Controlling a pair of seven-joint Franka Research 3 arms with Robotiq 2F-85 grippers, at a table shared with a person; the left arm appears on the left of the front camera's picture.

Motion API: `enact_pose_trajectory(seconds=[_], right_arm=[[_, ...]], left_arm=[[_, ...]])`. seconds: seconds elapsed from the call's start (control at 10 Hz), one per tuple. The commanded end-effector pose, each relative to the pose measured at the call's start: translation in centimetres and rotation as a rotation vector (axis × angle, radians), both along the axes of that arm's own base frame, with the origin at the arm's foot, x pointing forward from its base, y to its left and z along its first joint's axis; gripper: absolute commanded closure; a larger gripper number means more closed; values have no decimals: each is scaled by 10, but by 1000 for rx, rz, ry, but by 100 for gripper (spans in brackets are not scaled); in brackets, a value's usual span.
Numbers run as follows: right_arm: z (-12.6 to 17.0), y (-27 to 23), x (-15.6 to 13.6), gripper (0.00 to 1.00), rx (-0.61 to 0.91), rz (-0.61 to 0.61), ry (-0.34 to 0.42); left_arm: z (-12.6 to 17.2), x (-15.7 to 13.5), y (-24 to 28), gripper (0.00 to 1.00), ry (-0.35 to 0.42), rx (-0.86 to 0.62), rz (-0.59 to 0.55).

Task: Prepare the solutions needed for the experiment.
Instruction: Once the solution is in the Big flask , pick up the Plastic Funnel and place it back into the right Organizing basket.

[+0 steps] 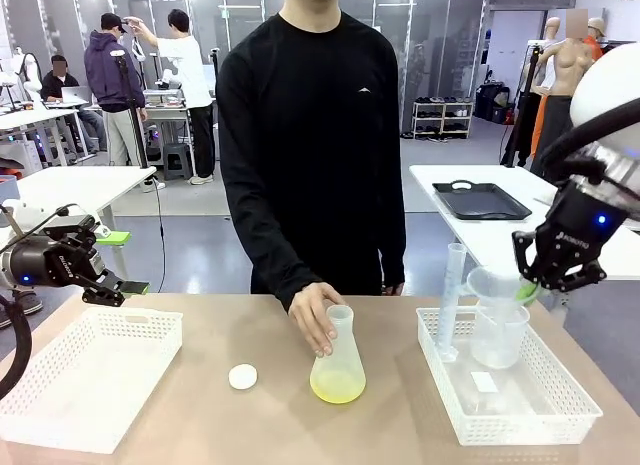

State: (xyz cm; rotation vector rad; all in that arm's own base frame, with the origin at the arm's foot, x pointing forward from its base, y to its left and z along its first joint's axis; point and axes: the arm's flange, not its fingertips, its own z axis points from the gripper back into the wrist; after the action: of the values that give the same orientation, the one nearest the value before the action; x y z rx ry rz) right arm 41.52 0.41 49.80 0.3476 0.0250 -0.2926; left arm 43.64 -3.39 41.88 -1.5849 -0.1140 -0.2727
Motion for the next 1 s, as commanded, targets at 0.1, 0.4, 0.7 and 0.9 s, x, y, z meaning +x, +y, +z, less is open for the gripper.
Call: enact_pose_trajectory(seconds=[0.1, 0.4, 0.7, 0.9], right_arm=[[-50, 11, -6, 100, -32, -79, -33], [-73, 7, 3, 100, -82, -149, 10], [-89, 7, 9, 77, -66, -187, 92], [-89, 7, 10, 57, -90, -212, 97]], left_arm=[[3, 0, 0, 0, 3, -1, -3], [3, 0, 0, 0, 3, -1, -3], [3, 0, 0, 0, 3, -1, -3], [3, 0, 0, 0, 3, -1, -3]])
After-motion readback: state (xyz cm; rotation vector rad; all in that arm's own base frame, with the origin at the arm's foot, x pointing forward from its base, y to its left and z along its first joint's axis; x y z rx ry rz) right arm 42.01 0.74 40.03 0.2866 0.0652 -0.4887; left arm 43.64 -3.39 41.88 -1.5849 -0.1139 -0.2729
